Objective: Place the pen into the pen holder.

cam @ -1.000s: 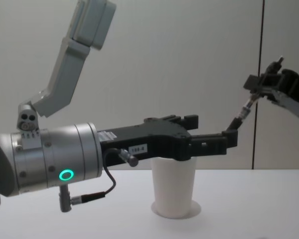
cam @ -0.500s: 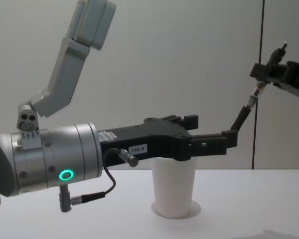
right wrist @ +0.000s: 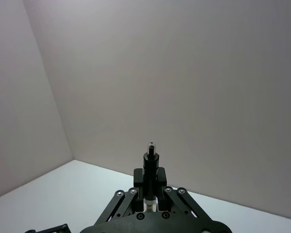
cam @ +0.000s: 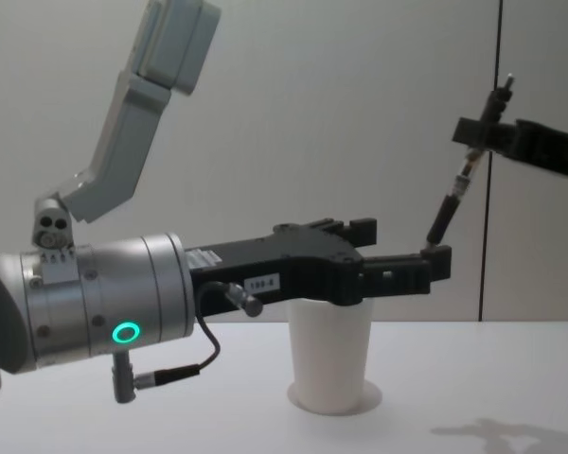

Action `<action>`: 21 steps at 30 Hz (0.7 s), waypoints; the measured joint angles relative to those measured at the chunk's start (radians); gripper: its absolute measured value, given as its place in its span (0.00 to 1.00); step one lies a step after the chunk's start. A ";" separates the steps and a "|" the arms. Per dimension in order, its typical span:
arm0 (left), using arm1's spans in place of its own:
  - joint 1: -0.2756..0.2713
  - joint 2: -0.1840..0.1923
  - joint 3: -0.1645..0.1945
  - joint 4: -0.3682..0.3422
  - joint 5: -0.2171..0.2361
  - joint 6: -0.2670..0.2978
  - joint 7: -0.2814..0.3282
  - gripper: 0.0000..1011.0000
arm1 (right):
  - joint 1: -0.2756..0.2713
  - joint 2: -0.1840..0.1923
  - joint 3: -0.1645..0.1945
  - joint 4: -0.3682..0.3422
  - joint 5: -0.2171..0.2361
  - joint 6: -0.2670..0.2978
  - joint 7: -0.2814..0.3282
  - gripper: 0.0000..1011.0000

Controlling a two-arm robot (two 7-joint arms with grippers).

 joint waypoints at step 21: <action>0.000 0.000 0.000 0.000 0.000 0.000 0.000 0.99 | 0.175 -0.082 -0.039 0.259 -0.100 -0.078 0.166 0.14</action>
